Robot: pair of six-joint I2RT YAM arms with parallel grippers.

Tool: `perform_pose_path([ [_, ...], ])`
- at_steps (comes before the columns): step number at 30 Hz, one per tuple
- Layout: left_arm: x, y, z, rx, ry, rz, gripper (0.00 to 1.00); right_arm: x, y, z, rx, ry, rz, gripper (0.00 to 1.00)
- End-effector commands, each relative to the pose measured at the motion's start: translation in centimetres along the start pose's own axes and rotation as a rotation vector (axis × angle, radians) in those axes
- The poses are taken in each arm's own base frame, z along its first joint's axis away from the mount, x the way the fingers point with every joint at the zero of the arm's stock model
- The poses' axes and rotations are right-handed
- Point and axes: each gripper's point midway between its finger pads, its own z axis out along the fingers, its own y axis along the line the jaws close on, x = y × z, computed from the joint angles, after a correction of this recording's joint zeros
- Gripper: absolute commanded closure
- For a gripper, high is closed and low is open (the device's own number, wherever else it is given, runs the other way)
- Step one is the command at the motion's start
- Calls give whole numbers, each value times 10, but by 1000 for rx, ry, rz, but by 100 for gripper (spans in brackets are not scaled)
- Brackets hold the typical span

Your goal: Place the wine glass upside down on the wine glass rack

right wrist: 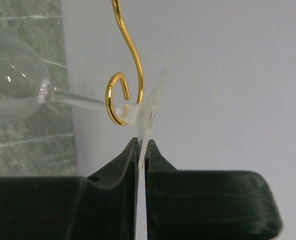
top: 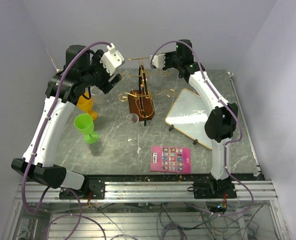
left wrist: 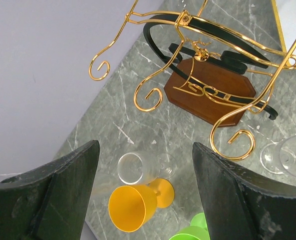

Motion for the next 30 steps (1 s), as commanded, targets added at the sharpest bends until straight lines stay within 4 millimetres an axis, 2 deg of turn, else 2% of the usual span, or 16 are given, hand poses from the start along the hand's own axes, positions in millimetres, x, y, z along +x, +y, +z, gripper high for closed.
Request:
perform_pose_path([
  [1, -6, 9, -9, -48, -26, -3, 14, -16, -25, -20, 46, -37, -23, 96],
  [9, -2, 10, -10, -60, -14, -3, 14, -22, -17, -13, 33, -40, -25, 93],
  [21, 3, 11, -9, -67, -3, -4, 14, -23, -10, -13, 10, -39, -30, 86],
  [30, 7, 11, -9, -71, 5, -7, 14, -24, -14, -17, 17, -42, -18, 78],
])
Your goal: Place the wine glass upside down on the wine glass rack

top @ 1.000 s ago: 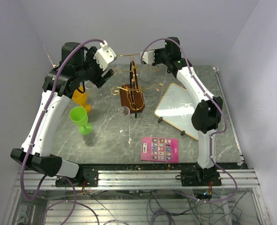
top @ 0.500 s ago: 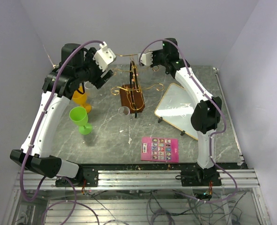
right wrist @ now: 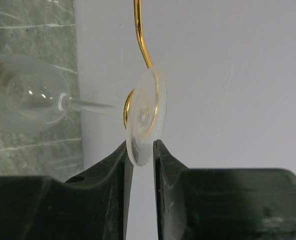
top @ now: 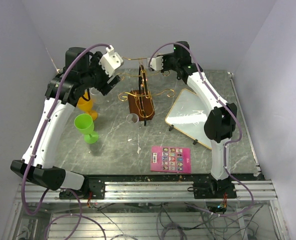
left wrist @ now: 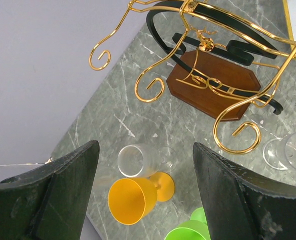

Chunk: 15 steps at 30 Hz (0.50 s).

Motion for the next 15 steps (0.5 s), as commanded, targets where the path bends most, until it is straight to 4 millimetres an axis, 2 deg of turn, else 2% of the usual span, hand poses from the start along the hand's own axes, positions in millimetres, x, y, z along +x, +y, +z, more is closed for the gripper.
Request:
perform_pose_path([
  [1, -3, 11, -8, -53, -22, -2, 14, -11, -29, -24, 63, -16, -7, 77],
  [4, 0, 11, -7, -56, -15, -9, 14, -11, -29, -26, 59, -12, -8, 73],
  [12, 3, 10, -8, -58, -19, -28, 14, -11, -28, -33, 57, 0, -8, 52],
  [15, 4, 11, -9, -62, -19, -30, 14, -9, -25, -35, 50, 9, -9, 48],
])
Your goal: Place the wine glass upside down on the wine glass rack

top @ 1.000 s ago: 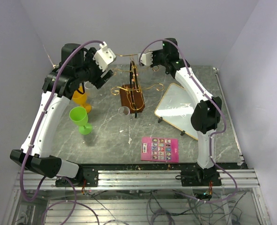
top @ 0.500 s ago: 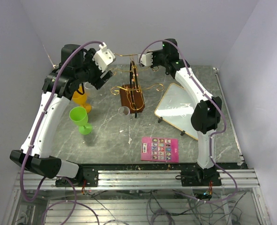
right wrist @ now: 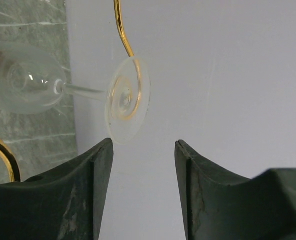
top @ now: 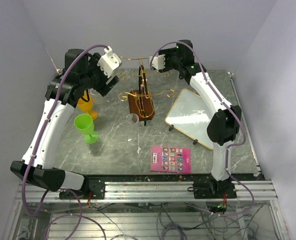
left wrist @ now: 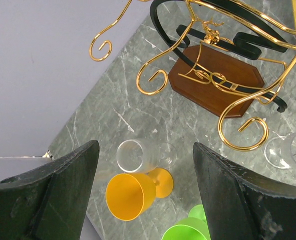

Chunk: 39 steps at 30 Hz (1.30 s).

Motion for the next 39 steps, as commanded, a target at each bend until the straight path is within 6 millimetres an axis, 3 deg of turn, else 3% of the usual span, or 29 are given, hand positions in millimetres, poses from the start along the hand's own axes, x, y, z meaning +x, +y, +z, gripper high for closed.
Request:
perform_pose_path([
  [1, -9, 11, -11, -50, -42, -10, 14, -4, -13, -17, 29, 9, -6, 46],
  [9, -7, 12, -9, -56, -55, -54, 14, 2, 0, -18, 4, 37, 4, 37],
  [11, -5, 15, -7, -77, -60, -86, 14, 2, -11, -30, 28, 46, 8, 36],
  [24, 17, 69, -10, -343, -83, -350, 14, 40, -5, -57, 54, 143, 137, 33],
  [32, 62, 70, 11, -375, 81, -412, 15, 76, -2, -89, 129, 215, 326, 33],
  [39, 92, 73, 35, -361, 189, -470, 16, 81, 10, -124, 166, 243, 566, 30],
])
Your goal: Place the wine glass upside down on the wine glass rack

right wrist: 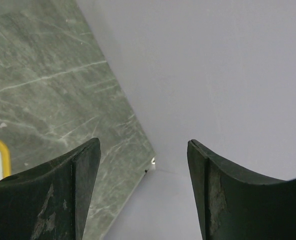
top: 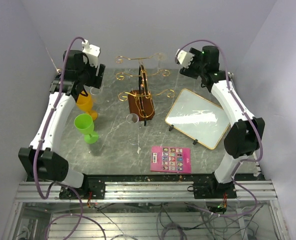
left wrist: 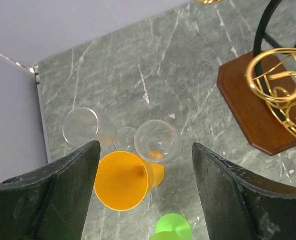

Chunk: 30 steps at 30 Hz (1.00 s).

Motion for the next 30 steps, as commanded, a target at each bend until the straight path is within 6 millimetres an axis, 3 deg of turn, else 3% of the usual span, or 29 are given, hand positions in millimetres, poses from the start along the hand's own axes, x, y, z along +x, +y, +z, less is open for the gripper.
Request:
perform_pose_path([
  [1, 12, 10, 17, -34, 77, -29, 17, -6, -18, -33, 75, -8, 212, 30],
  [11, 38, 11, 54, -8, 229, 44, 32, 14, 0, -75, 97, 112, 360, 30],
  [16, 51, 11, 68, -2, 287, 71, 37, 10, 7, -90, 72, 105, 382, 30],
  [23, 69, 14, 86, -14, 356, 85, 42, 6, 12, -96, 45, 91, 397, 29],
  [30, 87, 14, 86, -10, 421, 115, 46, 8, 15, -96, 40, 99, 396, 29],
])
